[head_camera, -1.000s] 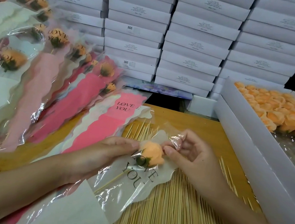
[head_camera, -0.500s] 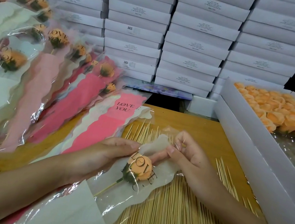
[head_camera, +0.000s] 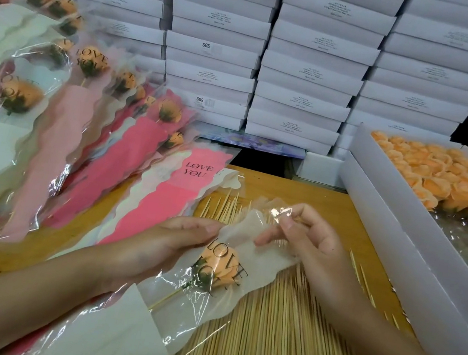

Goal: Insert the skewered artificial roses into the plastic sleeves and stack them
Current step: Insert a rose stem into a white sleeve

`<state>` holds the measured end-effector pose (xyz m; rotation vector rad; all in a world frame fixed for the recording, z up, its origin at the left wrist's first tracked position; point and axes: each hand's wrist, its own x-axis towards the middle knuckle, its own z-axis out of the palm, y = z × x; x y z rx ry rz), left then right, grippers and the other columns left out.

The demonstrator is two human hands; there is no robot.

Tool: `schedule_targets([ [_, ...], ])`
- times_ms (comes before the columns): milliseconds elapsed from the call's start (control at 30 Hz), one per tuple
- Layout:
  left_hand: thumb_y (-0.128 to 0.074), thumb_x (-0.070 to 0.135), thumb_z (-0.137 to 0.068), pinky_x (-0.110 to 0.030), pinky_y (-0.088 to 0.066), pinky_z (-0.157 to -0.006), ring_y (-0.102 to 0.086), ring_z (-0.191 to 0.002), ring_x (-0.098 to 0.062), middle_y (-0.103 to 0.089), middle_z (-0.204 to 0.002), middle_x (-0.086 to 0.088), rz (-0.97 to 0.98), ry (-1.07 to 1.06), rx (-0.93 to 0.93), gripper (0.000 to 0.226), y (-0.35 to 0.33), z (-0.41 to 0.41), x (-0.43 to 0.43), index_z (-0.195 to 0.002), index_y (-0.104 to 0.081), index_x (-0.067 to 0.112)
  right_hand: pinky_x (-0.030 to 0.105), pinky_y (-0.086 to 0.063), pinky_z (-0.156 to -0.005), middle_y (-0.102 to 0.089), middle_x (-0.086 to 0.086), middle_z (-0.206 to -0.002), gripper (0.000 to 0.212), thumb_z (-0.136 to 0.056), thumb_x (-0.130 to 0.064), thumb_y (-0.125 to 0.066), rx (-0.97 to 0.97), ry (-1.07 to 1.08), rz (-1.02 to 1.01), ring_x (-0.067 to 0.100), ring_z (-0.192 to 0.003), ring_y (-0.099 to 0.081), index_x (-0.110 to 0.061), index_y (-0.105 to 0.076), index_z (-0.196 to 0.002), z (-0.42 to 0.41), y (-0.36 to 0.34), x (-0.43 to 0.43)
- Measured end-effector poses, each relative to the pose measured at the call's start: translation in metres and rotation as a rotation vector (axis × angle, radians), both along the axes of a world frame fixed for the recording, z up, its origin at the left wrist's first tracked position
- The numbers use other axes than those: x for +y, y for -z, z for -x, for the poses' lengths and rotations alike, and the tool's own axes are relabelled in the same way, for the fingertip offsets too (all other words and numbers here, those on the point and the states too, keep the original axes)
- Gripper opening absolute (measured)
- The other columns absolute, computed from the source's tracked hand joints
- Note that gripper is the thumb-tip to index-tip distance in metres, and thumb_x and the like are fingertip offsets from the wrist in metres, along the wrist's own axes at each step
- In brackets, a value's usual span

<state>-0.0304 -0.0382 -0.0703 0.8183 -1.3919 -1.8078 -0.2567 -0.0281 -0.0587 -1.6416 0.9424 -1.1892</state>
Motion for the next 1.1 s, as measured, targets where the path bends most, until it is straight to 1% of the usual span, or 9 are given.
schedule_targets([
  [133, -0.062, 0.035, -0.082, -0.03, -0.057, -0.083, -0.07, -0.097, -0.026, -0.07, -0.116, -0.016, 0.004, -0.03, -0.054, 0.04, 0.002, -0.004, -0.003, -0.117, -0.07, 0.018, 0.025, -0.052, -0.068, -0.073, 0.003, -0.08, 0.02, -0.097, -0.026, -0.051, -0.016, 0.13, 0.063, 0.02, -0.075, -0.064, -0.019, -0.062, -0.082, 0.003, 0.005, -0.007],
  [233, -0.068, 0.046, -0.075, -0.033, -0.045, -0.102, -0.062, -0.114, -0.022, -0.067, -0.123, 0.0, 0.1, -0.075, -0.203, 0.04, 0.002, -0.004, -0.007, -0.114, -0.07, 0.038, 0.018, -0.051, -0.064, -0.073, 0.001, -0.079, 0.021, -0.099, -0.021, -0.051, -0.035, 0.21, 0.071, 0.013, -0.07, -0.063, -0.019, -0.063, -0.082, 0.006, 0.007, -0.012],
  [333, -0.073, 0.044, -0.076, -0.023, -0.051, -0.09, -0.063, -0.115, -0.019, -0.066, -0.125, 0.007, 0.107, 0.024, -0.191, 0.043, -0.001, -0.005, -0.006, -0.118, -0.066, 0.044, 0.014, -0.05, -0.058, -0.072, -0.006, -0.079, 0.02, -0.099, -0.021, -0.052, -0.075, 0.335, 0.088, 0.004, -0.066, -0.062, -0.016, -0.064, -0.083, 0.012, 0.009, -0.018],
  [467, -0.072, 0.027, -0.082, -0.043, -0.046, -0.104, -0.055, -0.125, -0.034, -0.057, -0.139, -0.007, 0.122, 0.151, -0.16, 0.068, -0.002, -0.008, -0.002, -0.143, -0.042, 0.036, 0.03, -0.052, -0.066, -0.069, -0.012, -0.077, 0.018, -0.097, -0.026, -0.057, -0.143, 0.504, 0.049, 0.003, -0.069, -0.063, -0.022, -0.067, -0.082, 0.021, 0.015, -0.026],
  [633, -0.067, 0.011, -0.087, -0.042, -0.045, -0.105, -0.051, -0.13, -0.025, -0.053, -0.141, 0.014, 0.228, 0.207, -0.232, 0.077, -0.008, -0.01, 0.003, -0.142, -0.034, 0.055, 0.027, -0.051, -0.075, -0.07, -0.014, -0.079, 0.014, -0.096, -0.025, -0.058, -0.22, 0.608, 0.005, 0.002, -0.079, -0.064, -0.023, -0.069, -0.087, 0.031, 0.023, -0.036],
  [767, -0.063, 0.001, -0.086, -0.019, -0.053, -0.085, -0.058, -0.119, -0.004, -0.059, -0.13, 0.024, 0.204, 0.298, -0.277, 0.072, -0.031, -0.013, 0.004, -0.136, -0.047, 0.051, 0.014, -0.048, -0.067, -0.071, -0.018, -0.081, 0.013, -0.096, -0.025, -0.058, -0.227, 0.634, 0.019, -0.007, -0.076, -0.063, -0.026, -0.068, -0.088, 0.032, 0.028, -0.04],
  [900, -0.065, 0.004, -0.086, -0.017, -0.05, -0.085, -0.061, -0.114, -0.009, -0.059, -0.135, 0.003, 0.216, 0.371, -0.352, 0.053, -0.06, -0.024, 0.007, -0.131, -0.059, 0.033, 0.016, -0.048, -0.071, -0.072, -0.009, -0.087, 0.015, -0.097, -0.024, -0.058, -0.256, 0.642, 0.005, -0.005, -0.079, -0.065, -0.026, -0.068, -0.086, 0.034, 0.031, -0.042],
  [967, -0.071, 0.016, -0.083, -0.016, -0.051, -0.082, -0.063, -0.111, -0.011, -0.061, -0.132, -0.001, 0.276, 0.326, -0.354, 0.046, -0.065, -0.028, 0.013, -0.127, -0.062, 0.026, 0.015, -0.048, -0.07, -0.072, -0.008, -0.086, 0.016, -0.097, -0.025, -0.057, -0.263, 0.636, 0.001, -0.004, -0.078, -0.065, -0.027, -0.068, -0.086, 0.034, 0.032, -0.042],
  [1100, -0.084, 0.046, -0.069, -0.019, -0.052, -0.083, -0.065, -0.112, -0.017, -0.065, -0.127, -0.004, 0.38, 0.208, -0.444, 0.064, -0.067, -0.04, 0.02, -0.124, -0.065, 0.021, 0.009, -0.049, -0.059, -0.072, -0.015, -0.079, 0.017, -0.098, -0.023, -0.056, -0.28, 0.622, -0.001, -0.006, -0.072, -0.065, -0.026, -0.068, -0.087, 0.034, 0.032, -0.043],
])
